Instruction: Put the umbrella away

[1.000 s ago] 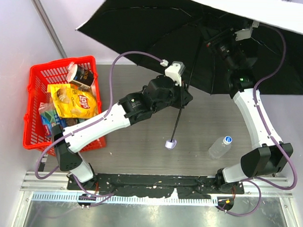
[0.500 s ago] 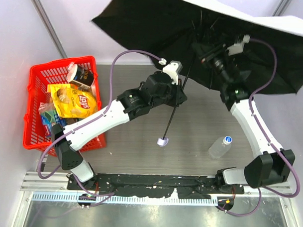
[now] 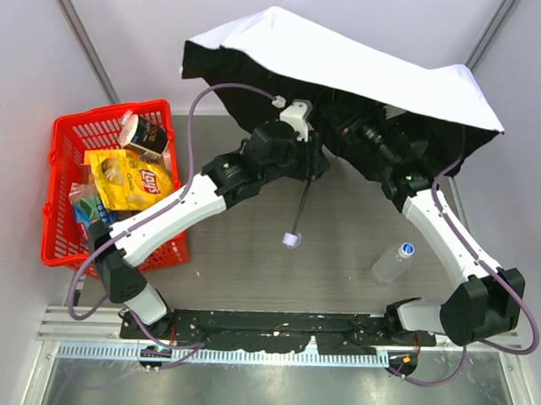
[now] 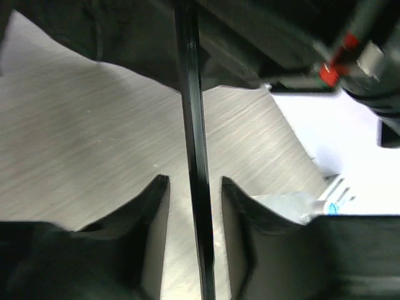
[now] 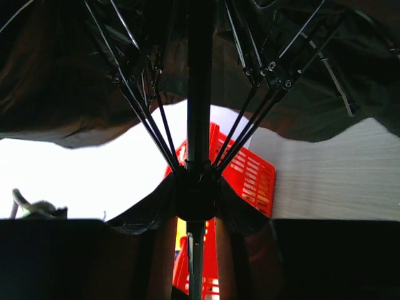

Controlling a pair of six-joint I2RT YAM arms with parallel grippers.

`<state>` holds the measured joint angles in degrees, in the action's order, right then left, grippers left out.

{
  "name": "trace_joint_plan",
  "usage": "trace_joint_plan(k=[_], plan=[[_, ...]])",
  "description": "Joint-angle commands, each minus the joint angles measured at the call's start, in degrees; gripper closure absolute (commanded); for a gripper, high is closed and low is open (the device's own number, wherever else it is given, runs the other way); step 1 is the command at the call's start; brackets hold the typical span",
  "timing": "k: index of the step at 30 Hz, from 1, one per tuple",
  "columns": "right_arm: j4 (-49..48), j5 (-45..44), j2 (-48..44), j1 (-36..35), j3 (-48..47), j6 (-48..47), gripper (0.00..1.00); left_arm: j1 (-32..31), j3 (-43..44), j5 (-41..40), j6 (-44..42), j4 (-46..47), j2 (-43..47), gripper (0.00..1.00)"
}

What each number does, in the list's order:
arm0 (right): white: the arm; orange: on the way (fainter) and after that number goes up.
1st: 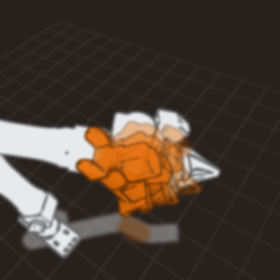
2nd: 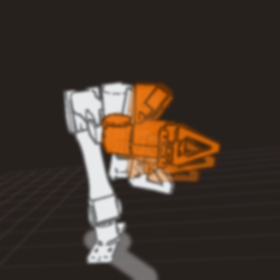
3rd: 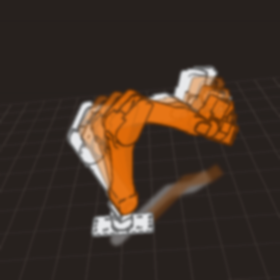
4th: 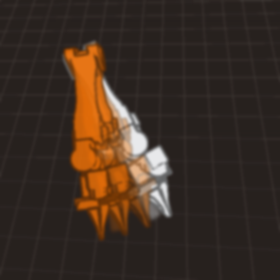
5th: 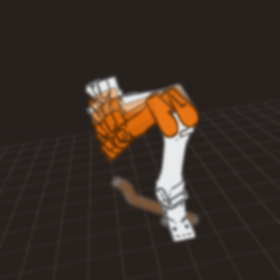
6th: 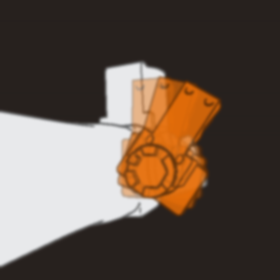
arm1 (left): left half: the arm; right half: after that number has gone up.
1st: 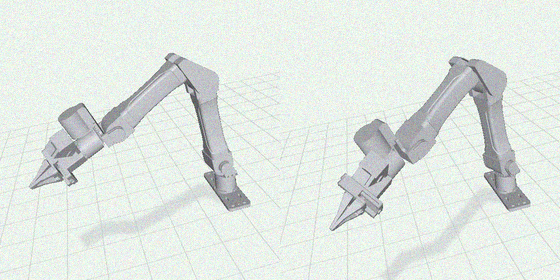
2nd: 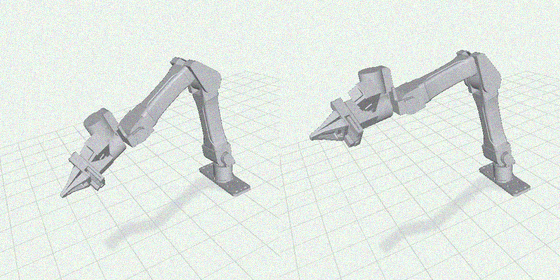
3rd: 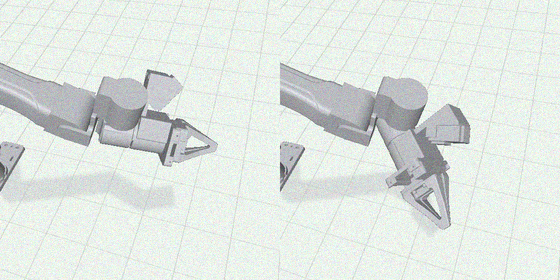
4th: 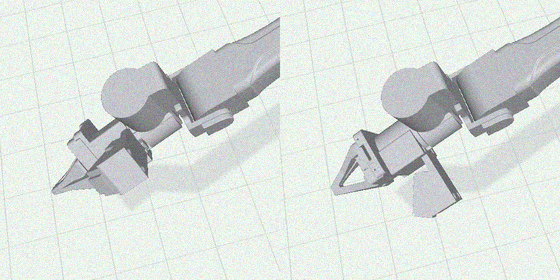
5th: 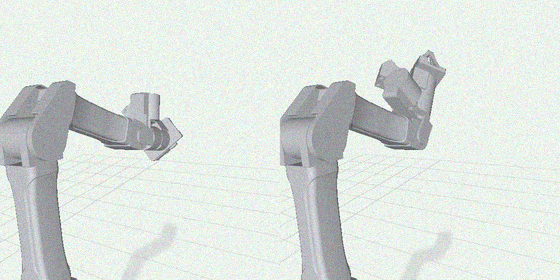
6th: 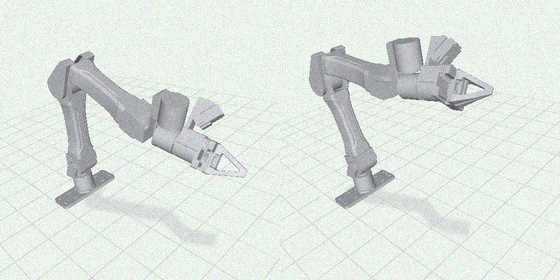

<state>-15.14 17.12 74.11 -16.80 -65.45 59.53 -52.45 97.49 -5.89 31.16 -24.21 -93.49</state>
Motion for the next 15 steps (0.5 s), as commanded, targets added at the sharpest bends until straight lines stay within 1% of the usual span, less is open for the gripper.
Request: trace_joint_plan(k=[1,2,3,6,9,12,15], plan=[[-6.03,-0.16,1.12,2.20,-4.86,5.67,0.99,-0.55,-6.59,5.35,0.92,7.15,8.75,0.49],[-6.39,0.10,1.48,2.29,-5.21,6.38,0.99,-0.55,-7.74,7.28,0.92,6.72,9.90,0.43],[-7.62,0.10,2.09,2.30,-5.30,7.96,0.99,-0.47,-8.37,8.17,1.10,5.59,10.78,0.40],[-10.08,-0.33,2.62,2.38,-4.78,9.55,0.99,-0.55,-9.16,10.89,1.62,1.02,12.37,0.37],[-11.58,-0.51,2.71,2.21,-4.60,10.70,0.99,-0.55,-12.14,12.57,3.20,-1.10,14.30,0.38],[-11.85,-0.51,3.32,2.30,-5.30,10.87,0.99,-0.64,-15.39,10.73,4.78,-2.25,16.67,0.39],[-13.95,-0.08,3.85,2.30,-5.56,12.89,0.99,-0.73,-17.16,9.85,6.37,-3.12,16.68,0.41]])
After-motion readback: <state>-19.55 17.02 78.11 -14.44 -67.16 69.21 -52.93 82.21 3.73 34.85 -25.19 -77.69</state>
